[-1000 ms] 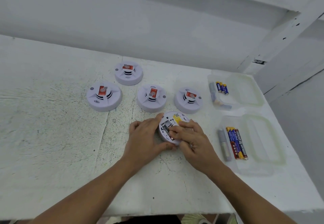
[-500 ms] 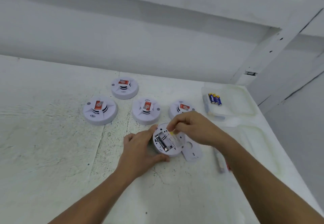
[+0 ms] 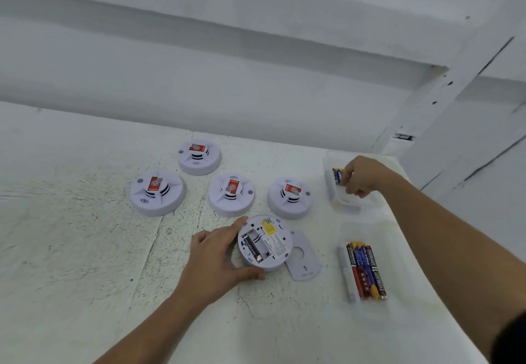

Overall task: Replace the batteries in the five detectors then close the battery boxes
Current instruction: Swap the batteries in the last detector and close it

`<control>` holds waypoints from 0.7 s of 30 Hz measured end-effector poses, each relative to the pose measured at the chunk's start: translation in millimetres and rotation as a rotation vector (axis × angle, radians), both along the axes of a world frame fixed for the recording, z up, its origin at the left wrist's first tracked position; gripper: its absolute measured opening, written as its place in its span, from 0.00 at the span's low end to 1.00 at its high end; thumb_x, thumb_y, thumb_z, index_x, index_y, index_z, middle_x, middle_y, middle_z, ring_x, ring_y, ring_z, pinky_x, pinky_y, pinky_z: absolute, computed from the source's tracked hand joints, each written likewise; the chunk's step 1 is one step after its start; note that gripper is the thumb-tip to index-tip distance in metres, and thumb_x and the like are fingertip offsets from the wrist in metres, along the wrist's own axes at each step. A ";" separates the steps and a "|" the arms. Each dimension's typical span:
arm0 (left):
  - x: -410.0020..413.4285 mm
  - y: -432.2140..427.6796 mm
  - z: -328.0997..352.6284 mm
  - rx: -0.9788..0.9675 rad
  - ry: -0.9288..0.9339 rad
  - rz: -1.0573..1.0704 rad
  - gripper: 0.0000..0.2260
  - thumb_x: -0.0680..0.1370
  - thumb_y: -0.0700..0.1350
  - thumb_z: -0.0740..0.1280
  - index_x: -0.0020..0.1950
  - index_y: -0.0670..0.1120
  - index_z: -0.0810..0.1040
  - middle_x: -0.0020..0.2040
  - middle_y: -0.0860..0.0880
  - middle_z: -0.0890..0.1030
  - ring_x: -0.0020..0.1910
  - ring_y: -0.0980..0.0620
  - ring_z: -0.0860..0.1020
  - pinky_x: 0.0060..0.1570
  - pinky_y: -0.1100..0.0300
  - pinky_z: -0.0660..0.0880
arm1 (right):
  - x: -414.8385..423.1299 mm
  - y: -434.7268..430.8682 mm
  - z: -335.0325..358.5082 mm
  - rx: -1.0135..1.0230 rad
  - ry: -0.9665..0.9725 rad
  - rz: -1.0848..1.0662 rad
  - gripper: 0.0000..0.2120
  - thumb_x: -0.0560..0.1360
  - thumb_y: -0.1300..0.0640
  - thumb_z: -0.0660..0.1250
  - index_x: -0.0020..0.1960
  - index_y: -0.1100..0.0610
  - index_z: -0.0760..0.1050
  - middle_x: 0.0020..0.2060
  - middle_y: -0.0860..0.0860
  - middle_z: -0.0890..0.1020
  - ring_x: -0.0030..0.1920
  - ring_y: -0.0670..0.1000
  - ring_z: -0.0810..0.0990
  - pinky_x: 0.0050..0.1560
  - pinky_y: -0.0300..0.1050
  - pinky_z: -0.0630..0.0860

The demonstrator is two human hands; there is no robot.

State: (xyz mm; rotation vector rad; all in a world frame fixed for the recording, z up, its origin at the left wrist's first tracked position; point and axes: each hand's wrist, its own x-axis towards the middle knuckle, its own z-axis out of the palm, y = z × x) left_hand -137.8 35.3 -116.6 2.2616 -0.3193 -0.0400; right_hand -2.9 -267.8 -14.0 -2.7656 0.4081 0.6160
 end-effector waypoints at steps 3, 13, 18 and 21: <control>-0.8 -1.7 0.6 -0.008 -0.011 0.015 0.40 0.53 0.76 0.68 0.61 0.81 0.54 0.48 0.76 0.72 0.57 0.75 0.65 0.59 0.69 0.52 | 1.6 2.8 -6.7 -0.036 0.099 0.072 0.09 0.68 0.71 0.70 0.44 0.60 0.80 0.32 0.54 0.77 0.31 0.53 0.77 0.40 0.45 0.80; 0.2 -2.0 -5.3 0.028 0.008 0.023 0.40 0.54 0.72 0.71 0.63 0.74 0.59 0.51 0.73 0.73 0.57 0.74 0.65 0.60 0.72 0.49 | -3.6 -11.1 -24.9 0.117 -0.086 -0.008 0.09 0.71 0.71 0.65 0.44 0.58 0.76 0.38 0.54 0.77 0.34 0.53 0.77 0.30 0.40 0.75; 0.4 -1.9 -6.8 0.025 0.007 0.021 0.43 0.54 0.74 0.70 0.67 0.70 0.61 0.52 0.71 0.74 0.56 0.73 0.66 0.60 0.73 0.48 | -15.2 -13.1 -2.4 0.832 -0.351 -0.373 0.06 0.74 0.70 0.66 0.45 0.60 0.75 0.44 0.61 0.77 0.41 0.57 0.78 0.37 0.51 0.83; 0.2 -1.9 -5.8 0.006 0.003 0.028 0.42 0.54 0.75 0.69 0.66 0.71 0.60 0.51 0.71 0.74 0.56 0.72 0.67 0.60 0.74 0.48 | -27.5 -4.9 12.2 1.197 -0.417 -0.516 0.06 0.76 0.71 0.62 0.48 0.62 0.75 0.42 0.59 0.77 0.39 0.56 0.79 0.35 0.47 0.83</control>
